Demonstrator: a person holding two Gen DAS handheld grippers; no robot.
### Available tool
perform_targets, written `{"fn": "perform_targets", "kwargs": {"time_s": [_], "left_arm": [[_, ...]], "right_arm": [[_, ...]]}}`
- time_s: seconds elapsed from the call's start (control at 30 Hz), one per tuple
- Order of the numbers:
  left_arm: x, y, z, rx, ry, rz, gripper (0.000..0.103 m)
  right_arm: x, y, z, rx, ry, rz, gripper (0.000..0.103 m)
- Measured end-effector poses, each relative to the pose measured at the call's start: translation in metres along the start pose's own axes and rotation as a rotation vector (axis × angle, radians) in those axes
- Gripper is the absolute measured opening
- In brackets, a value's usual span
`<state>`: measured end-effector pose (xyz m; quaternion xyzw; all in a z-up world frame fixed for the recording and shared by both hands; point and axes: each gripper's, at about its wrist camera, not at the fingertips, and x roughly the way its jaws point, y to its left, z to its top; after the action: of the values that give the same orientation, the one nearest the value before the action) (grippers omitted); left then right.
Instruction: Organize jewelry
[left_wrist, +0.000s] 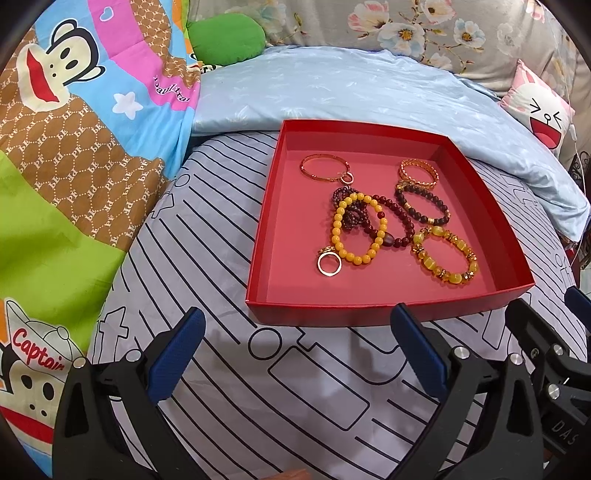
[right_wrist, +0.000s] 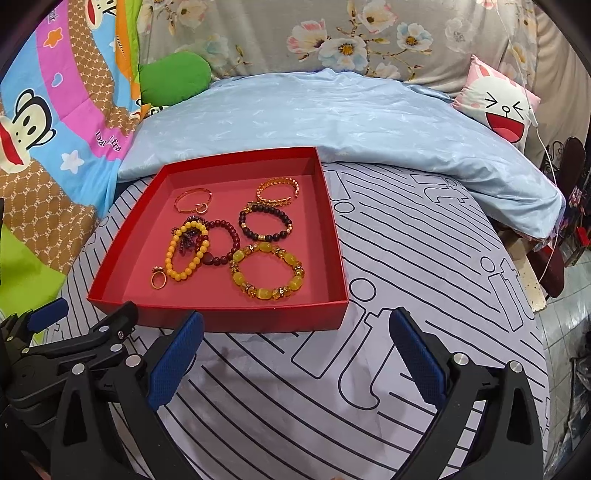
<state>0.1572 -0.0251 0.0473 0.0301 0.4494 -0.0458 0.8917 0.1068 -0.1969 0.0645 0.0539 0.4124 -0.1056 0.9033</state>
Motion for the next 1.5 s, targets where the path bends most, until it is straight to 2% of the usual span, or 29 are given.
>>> {"fn": "perform_targets", "kwargs": {"time_s": [1.5], "left_arm": [[-0.0036, -0.0018, 0.0021, 0.002, -0.008, 0.013, 0.096]], "right_arm": [[-0.0003, -0.0073, -0.0001, 0.015, 0.003, -0.010, 0.097]]}}
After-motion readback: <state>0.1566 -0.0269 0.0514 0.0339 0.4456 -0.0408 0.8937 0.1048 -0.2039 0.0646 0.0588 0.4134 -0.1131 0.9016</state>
